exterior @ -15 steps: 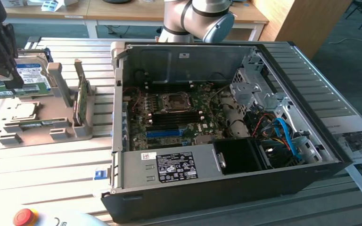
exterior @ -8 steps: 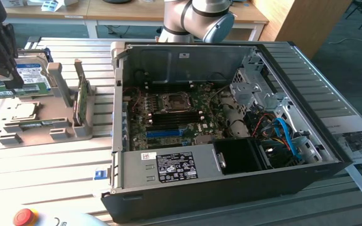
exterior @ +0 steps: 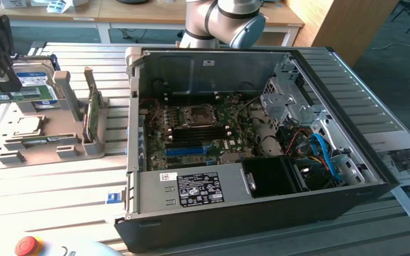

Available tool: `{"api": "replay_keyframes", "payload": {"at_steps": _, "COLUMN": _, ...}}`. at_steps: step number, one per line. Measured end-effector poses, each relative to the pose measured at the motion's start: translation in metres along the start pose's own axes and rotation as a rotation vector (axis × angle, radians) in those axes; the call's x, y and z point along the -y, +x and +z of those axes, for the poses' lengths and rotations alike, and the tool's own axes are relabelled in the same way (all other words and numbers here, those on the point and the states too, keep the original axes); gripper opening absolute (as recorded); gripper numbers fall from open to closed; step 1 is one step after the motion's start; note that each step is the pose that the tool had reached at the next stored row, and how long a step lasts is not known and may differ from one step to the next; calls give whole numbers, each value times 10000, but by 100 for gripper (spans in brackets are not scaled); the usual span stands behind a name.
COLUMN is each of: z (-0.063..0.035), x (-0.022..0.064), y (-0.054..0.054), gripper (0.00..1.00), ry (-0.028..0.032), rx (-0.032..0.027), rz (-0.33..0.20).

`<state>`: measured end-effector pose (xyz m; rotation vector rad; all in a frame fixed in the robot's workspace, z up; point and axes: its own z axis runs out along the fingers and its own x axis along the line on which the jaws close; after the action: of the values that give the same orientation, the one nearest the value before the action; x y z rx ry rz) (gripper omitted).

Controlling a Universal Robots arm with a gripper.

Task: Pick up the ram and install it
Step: 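Pick up the ram and move it above insertion slot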

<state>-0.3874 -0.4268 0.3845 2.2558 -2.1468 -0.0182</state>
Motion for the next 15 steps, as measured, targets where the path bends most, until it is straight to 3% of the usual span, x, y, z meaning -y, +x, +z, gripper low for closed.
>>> {"api": "replay_keyframes", "payload": {"at_steps": 7, "z": -82, "x": -2, "y": 1, "gripper": 12, "ry": -22, "rx": 2, "rz": 0}}
{"api": "replay_keyframes", "payload": {"at_steps": 15, "z": -88, "x": -2, "y": 1, "gripper": 12, "ry": -28, "rx": 1, "rz": -1}}
